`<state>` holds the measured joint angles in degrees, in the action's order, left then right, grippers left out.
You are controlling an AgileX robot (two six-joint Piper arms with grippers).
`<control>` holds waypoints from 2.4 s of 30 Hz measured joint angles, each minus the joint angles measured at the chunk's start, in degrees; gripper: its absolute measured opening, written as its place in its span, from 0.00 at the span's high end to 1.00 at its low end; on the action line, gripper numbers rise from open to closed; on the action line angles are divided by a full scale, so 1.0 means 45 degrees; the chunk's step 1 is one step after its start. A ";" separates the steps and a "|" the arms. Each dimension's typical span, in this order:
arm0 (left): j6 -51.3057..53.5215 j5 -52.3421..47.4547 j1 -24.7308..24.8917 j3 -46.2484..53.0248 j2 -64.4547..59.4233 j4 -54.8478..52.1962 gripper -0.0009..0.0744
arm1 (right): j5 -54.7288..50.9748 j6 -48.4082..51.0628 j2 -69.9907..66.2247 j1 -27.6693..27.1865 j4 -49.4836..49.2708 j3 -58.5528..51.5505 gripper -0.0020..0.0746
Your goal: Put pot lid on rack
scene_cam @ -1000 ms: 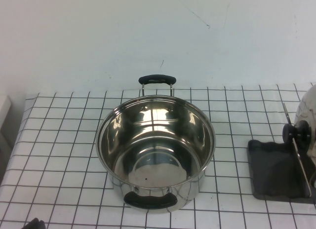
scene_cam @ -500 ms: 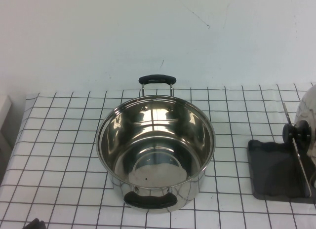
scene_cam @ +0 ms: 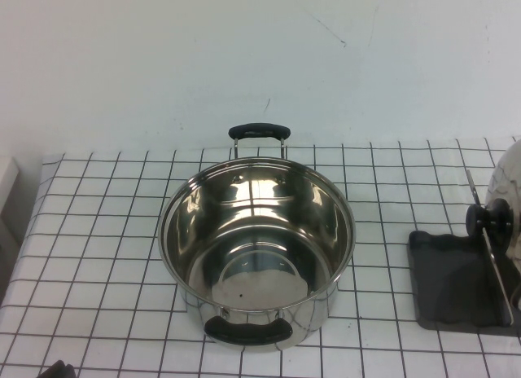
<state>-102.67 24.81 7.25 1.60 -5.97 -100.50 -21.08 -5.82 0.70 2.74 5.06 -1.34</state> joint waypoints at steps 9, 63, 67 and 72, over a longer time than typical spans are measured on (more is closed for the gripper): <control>0.0000 0.0000 0.0000 0.0000 0.0000 0.0000 0.99 | 0.0000 -0.0137 0.0000 0.0000 0.0024 0.0000 0.98; 2.4174 -0.9711 -0.2005 -0.0043 0.1439 2.5051 0.99 | 0.0000 -0.0094 0.0000 0.0000 0.0048 0.0000 0.98; 2.2135 -0.9688 -0.1498 -0.0043 0.1439 2.4782 0.99 | 0.0000 -0.0094 0.0000 0.0000 0.0048 0.0000 0.98; 1.9499 -0.9588 -0.0854 -0.0043 0.1439 2.3972 0.99 | 0.0000 -0.0094 0.0000 0.0000 0.0048 0.0000 0.98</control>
<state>-14.92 -18.34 3.41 1.41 0.50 7.38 -21.08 -6.25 0.70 2.74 5.27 -1.34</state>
